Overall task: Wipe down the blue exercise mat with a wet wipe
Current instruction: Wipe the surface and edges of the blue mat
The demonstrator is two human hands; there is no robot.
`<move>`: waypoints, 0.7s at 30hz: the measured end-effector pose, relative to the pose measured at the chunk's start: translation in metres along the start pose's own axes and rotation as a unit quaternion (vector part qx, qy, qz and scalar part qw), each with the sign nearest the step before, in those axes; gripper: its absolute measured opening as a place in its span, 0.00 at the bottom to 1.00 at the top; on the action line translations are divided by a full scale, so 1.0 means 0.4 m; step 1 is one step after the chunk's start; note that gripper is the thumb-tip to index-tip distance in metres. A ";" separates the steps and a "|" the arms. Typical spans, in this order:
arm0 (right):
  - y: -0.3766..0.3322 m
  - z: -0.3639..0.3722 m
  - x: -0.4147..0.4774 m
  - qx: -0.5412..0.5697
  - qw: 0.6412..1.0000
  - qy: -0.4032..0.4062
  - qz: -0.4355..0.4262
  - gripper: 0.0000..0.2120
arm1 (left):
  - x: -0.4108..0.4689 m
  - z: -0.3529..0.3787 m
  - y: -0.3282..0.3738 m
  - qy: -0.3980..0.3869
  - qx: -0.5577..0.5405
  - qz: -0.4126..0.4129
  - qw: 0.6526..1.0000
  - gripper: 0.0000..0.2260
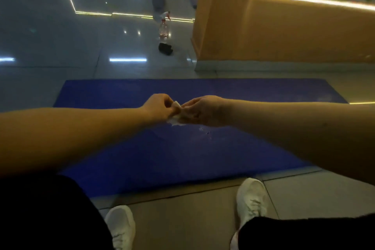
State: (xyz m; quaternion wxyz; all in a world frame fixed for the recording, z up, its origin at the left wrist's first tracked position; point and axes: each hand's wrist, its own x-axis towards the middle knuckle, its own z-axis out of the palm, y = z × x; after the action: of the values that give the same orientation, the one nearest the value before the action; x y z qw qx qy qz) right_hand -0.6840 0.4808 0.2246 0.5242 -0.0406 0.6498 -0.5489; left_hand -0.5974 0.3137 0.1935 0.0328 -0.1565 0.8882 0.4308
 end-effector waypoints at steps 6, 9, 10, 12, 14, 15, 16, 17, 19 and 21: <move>0.219 -0.045 0.117 0.011 0.999 0.036 0.039 0.09 | 0.010 0.059 -0.120 -0.164 0.072 -0.057 0.982 0.11; 0.372 -0.119 0.183 -0.047 0.986 0.158 0.035 0.04 | 0.024 0.071 -0.198 -0.279 0.220 -0.064 0.932 0.16; 0.414 -0.151 0.196 -0.081 0.976 0.201 0.033 0.04 | 0.029 0.076 -0.216 -0.318 0.293 -0.056 0.900 0.16; 0.484 -0.225 0.208 -0.138 0.951 0.275 0.020 0.04 | 0.043 0.098 -0.237 -0.389 0.410 -0.035 0.824 0.15; 0.536 -0.300 0.218 -0.215 0.917 0.336 0.020 0.01 | 0.061 0.138 -0.235 -0.435 0.479 -0.002 0.762 0.17; 0.564 -0.329 0.228 -0.259 0.895 0.363 0.027 0.02 | 0.075 0.171 -0.237 -0.443 0.498 0.016 0.745 0.17; 0.582 -0.349 0.233 -0.301 0.875 0.378 0.034 0.05 | 0.086 0.202 -0.232 -0.437 0.508 0.031 0.741 0.17; 0.604 -0.359 0.248 -0.323 0.863 0.386 0.046 0.07 | 0.103 0.247 -0.238 -0.427 0.507 0.029 0.749 0.16; 0.631 -0.338 0.272 -0.349 0.858 0.375 0.043 0.08 | 0.129 0.334 -0.250 -0.376 0.478 -0.009 0.794 0.13; 0.649 -0.273 0.296 -0.384 0.857 0.344 0.015 0.05 | 0.138 0.416 -0.276 -0.301 0.428 -0.069 0.849 0.10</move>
State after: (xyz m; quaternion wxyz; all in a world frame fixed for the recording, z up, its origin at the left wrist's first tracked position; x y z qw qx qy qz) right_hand -0.6803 0.5821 -0.0636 0.2181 -0.0375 0.9486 -0.2265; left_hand -0.6287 0.3647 -0.0048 0.3920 -0.0500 0.9181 0.0310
